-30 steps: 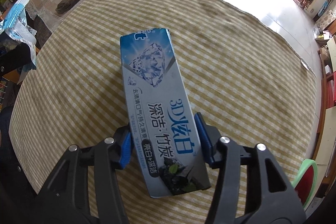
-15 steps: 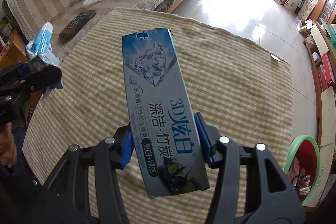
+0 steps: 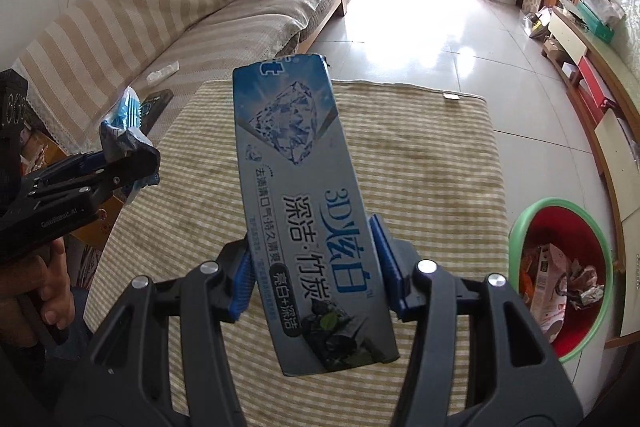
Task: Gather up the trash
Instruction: 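Carry the snack bag and toothpaste box over the red bin and release both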
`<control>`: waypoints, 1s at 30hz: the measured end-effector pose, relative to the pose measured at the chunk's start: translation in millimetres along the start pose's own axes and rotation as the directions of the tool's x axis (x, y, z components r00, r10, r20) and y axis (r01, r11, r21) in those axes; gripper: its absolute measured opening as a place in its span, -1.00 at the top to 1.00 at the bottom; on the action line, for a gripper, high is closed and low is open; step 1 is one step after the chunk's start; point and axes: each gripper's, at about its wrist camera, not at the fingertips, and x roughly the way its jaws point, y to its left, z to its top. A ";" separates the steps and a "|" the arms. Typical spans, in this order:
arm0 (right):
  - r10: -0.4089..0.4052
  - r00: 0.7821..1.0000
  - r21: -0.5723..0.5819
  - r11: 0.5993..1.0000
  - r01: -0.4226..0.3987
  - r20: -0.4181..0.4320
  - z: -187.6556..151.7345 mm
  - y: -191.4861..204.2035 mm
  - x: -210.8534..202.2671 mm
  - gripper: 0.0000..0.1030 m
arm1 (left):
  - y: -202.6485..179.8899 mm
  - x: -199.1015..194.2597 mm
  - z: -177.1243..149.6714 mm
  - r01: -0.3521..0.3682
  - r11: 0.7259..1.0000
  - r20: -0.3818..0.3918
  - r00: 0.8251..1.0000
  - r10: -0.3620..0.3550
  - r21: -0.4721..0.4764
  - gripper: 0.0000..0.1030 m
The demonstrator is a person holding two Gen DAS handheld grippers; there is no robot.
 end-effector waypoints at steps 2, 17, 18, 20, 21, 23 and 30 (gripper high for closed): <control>-0.006 1.000 0.013 1.000 0.006 0.015 -4.0 -7.0 -9.2 0.01 | -12.4 -2.2 2.6 0.011 1.000 0.004 1.000 -0.011 0.015 0.10; -0.129 0.983 0.215 0.972 0.099 0.130 -27.8 -108.5 -84.1 0.01 | -149.8 6.0 25.2 0.166 0.971 -0.026 0.986 -0.164 0.173 0.10; -0.141 0.981 0.231 0.967 0.107 0.135 -29.6 -118.4 -88.5 0.01 | -161.8 7.3 25.7 0.177 0.967 -0.029 0.984 -0.175 0.185 0.10; -0.164 0.976 0.263 0.957 0.123 0.143 -33.7 -135.7 -95.0 0.01 | -184.9 12.2 29.3 0.199 0.957 -0.037 0.980 -0.196 0.212 0.10; -0.176 0.973 0.281 0.951 0.129 0.148 -36.0 -145.7 -98.9 0.01 | -196.9 15.0 30.7 0.211 0.951 -0.041 0.977 -0.207 0.227 0.10; -0.201 0.967 0.312 0.939 0.145 0.156 -41.0 -162.7 -106.1 0.01 | -220.8 20.6 33.8 0.232 0.937 -0.051 0.973 -0.227 0.261 0.10; -0.254 0.954 0.419 0.892 0.168 0.158 -55.5 -215.8 -114.1 0.01 | -279.1 47.7 37.2 0.321 0.904 -0.110 0.947 -0.302 0.281 0.10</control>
